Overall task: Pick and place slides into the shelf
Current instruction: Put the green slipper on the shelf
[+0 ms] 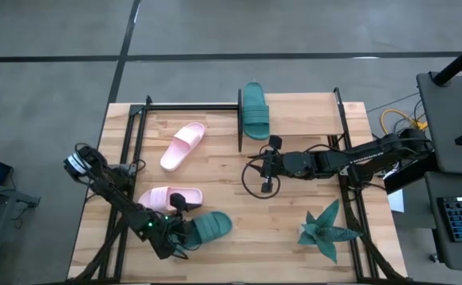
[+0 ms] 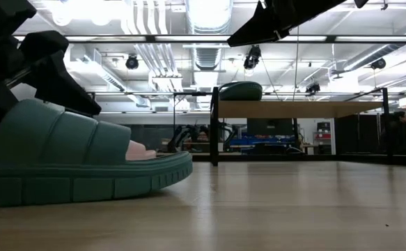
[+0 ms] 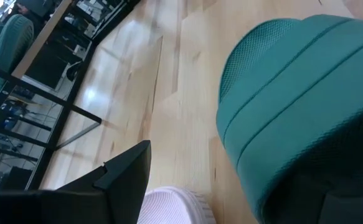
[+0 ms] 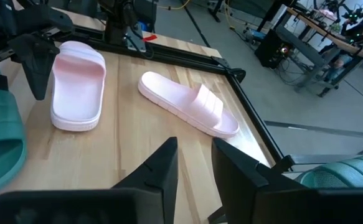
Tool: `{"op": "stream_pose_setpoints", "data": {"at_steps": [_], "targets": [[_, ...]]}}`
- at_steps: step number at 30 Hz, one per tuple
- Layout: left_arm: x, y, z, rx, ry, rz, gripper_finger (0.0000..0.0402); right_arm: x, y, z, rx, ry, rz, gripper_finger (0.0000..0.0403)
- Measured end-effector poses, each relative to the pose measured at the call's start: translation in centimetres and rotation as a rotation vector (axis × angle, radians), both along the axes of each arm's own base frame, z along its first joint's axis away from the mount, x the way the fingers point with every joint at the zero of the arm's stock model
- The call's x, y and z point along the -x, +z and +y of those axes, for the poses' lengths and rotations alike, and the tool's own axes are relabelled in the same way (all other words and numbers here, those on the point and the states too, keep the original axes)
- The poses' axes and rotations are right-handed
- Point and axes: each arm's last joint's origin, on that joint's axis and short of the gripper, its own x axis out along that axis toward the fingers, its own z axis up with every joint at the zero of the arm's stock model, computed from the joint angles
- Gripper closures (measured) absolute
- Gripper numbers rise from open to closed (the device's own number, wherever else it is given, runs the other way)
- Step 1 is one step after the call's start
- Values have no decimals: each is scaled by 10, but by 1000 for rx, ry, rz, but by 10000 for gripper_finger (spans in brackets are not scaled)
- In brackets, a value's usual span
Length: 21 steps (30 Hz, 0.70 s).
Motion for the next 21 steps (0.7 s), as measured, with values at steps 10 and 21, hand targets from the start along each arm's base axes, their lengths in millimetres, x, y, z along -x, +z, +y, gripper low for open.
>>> {"op": "stream_pose_setpoints", "data": {"at_steps": [10, 21], "targets": [[-3, 1, 2, 16, 9, -7, 144, 0, 0, 0, -1, 0, 0, 321], [-3, 0, 1, 47, -20, 22, 195, 0, 0, 0, -1, 0, 1, 323]]}}
